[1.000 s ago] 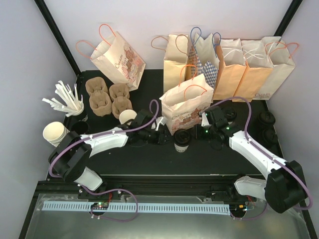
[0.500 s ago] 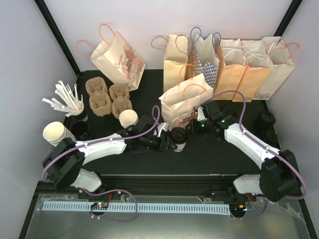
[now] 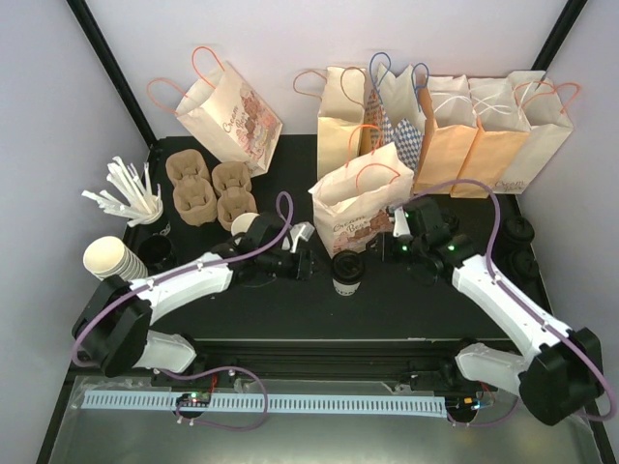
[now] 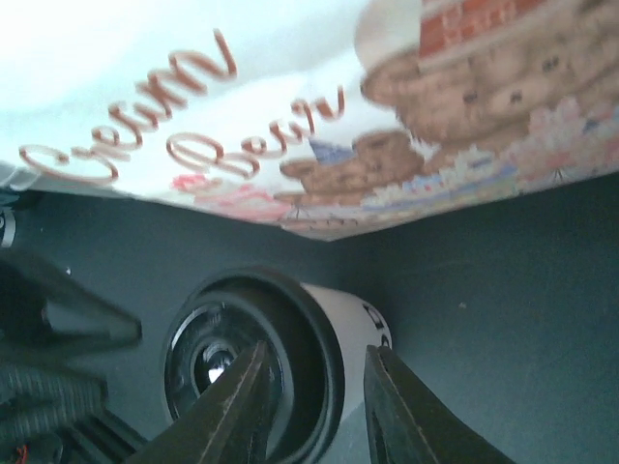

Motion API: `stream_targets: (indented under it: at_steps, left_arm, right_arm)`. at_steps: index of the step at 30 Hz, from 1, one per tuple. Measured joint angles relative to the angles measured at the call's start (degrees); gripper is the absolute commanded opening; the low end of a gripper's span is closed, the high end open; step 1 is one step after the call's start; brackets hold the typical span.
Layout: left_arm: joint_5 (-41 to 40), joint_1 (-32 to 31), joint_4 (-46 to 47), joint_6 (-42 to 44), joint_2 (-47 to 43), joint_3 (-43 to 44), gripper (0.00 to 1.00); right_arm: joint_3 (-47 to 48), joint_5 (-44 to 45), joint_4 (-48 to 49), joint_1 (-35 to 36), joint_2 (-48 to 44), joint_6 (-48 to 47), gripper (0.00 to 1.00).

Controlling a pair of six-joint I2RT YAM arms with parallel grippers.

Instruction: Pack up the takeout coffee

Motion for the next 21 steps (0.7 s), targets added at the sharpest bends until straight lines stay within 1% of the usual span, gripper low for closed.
stream_targets:
  at_steps: [3,5,7,9,11,14,17,20,21]
  left_arm:
    - [0.11,2.47,-1.68,2.19,0.74,2.16,0.43]
    - [0.31,3.61,-2.03,3.41,1.95,3.87,0.44]
    - [0.59,4.35,-2.03,4.37,3.30,5.09,0.45]
    - [0.92,4.39,-2.03,4.85,4.63,5.90,0.47]
    - [1.49,4.39,-2.01,5.20,6.10,6.60,0.47]
    - [2.43,4.39,-1.90,5.44,8.37,7.61,0.47]
    - [3.28,4.39,-1.49,5.42,10.08,8.41,0.47]
    - [3.67,4.39,-0.83,5.38,11.30,9.29,0.46]
    - [3.85,4.39,-0.55,5.33,11.65,9.53,0.45]
  right_arm:
    - [-4.09,-1.11,0.48,0.00,-4.57,1.68,0.34]
    - [-7.10,-2.03,0.68,0.00,-7.52,2.95,0.38]
    - [-10.03,-3.23,0.81,0.00,-10.23,4.28,0.45]
    - [-12.37,-4.50,1.11,0.15,-12.28,5.68,0.55]
    - [-15.06,-6.45,2.62,0.48,-14.29,6.88,0.61]
    - [-18.49,-8.55,5.18,1.40,-16.79,9.68,0.62]
    - [-20.24,-9.42,7.41,3.63,-17.27,11.89,0.61]
    - [-20.33,-9.44,9.11,5.68,-16.02,13.22,0.55]
    - [-20.33,-9.33,9.79,6.23,-15.47,13.62,0.51]
